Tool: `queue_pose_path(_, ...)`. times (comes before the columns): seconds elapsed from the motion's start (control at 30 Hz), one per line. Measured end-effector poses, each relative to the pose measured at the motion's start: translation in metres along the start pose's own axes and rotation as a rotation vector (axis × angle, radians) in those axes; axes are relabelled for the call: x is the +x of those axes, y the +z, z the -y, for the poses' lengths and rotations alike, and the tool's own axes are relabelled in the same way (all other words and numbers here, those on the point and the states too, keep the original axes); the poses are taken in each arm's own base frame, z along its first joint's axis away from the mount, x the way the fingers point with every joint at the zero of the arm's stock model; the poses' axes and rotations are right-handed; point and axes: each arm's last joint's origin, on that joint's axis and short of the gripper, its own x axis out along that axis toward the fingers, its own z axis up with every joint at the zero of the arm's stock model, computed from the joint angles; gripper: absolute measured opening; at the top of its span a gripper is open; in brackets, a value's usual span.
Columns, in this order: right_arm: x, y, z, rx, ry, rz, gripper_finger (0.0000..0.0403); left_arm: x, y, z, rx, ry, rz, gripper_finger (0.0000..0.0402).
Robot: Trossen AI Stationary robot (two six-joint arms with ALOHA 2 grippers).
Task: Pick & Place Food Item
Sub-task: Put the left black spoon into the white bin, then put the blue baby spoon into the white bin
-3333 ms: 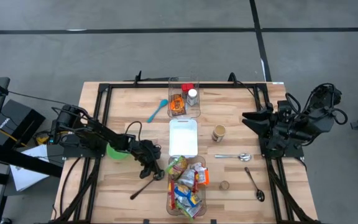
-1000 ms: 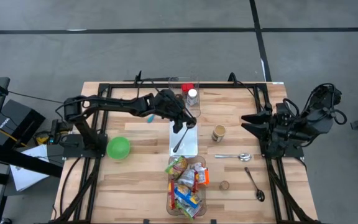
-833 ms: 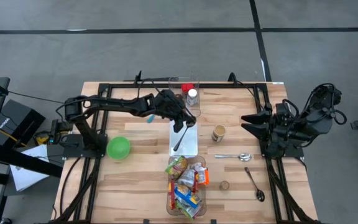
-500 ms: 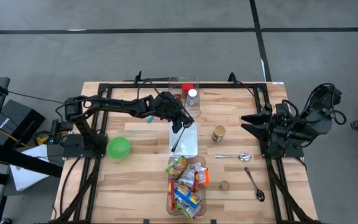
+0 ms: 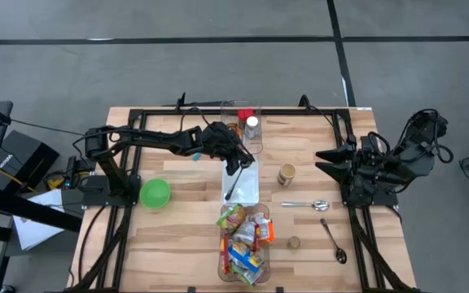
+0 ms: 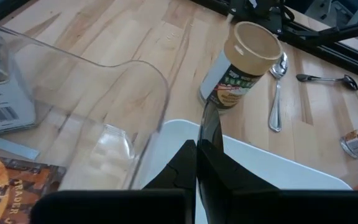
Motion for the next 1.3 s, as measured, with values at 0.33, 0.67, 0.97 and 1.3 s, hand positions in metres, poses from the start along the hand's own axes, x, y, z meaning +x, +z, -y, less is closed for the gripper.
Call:
queue_pose_path(0.33,0.0,0.0,0.0,0.0,-0.001,0.001,0.0171,0.0,0.001,0.0,0.003,0.013,0.016,0.0023)
queue_pose_path(0.67,0.0,0.0,0.0,0.001,-0.001,0.001,0.0171,0.001,-0.001,0.007,0.02,-0.001,-0.001,0.009)
queue_pose_path(0.97,0.0,0.0,0.0,0.005,-0.001,0.001,0.0171,-0.013,0.013,0.015,0.038,0.008,0.098,0.0124)
queue_pose_path(1.3,0.0,0.0,0.0,0.005,-0.002,0.0,0.0171,-0.085,0.038,0.007,0.065,0.396,0.188,0.0123)
